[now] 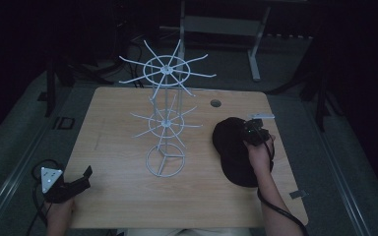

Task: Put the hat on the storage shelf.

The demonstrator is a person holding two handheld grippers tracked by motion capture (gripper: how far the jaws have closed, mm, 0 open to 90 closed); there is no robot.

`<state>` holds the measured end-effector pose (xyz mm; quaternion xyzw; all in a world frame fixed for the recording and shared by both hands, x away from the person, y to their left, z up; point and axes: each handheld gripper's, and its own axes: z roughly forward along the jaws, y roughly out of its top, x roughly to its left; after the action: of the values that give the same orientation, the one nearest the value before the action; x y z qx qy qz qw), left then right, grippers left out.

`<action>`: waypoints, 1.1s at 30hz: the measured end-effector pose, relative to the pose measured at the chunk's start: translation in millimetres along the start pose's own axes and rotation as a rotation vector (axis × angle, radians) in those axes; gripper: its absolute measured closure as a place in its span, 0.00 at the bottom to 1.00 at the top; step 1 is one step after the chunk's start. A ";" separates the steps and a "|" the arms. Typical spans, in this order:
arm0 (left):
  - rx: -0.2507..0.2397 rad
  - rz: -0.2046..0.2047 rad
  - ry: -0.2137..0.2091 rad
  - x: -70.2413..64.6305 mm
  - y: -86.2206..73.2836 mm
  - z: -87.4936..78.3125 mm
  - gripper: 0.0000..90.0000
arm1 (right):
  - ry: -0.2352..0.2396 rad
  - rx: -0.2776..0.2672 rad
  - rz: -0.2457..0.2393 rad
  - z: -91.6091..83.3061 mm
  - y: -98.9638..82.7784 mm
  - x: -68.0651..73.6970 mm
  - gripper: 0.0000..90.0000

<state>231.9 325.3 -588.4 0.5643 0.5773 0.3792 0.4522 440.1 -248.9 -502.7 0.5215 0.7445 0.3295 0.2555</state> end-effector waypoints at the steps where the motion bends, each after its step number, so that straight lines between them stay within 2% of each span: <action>1: -0.001 0.000 0.001 0.0 -0.1 -0.1 0.02 | -0.002 -0.012 0.001 -2.0 -0.2 0.1 0.87; 8: 0.000 0.000 0.000 0.0 0.0 -0.1 0.02 | -0.009 -0.082 -0.020 -22.9 5.5 0.3 0.90; 19: 0.001 -0.001 0.001 0.0 0.0 -0.1 0.02 | 0.016 -0.213 -0.023 -71.1 10.1 -4.2 0.92; 21: 0.002 -0.001 0.001 0.0 0.0 -0.1 0.02 | 0.020 -0.225 -0.030 -74.6 10.7 -4.8 0.92; 25: 0.001 -0.001 0.003 -0.1 -0.1 -0.1 0.02 | 0.030 -0.299 -0.018 -104.4 16.5 -9.5 0.92; 33: 0.001 -0.002 0.005 -0.3 -0.1 -0.1 0.02 | 0.049 -0.408 -0.040 -154.2 28.3 -13.1 0.92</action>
<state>231.8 325.0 -588.4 0.5630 0.5791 0.3798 0.4511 349.9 -289.0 -380.2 0.4359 0.6786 0.4808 0.3440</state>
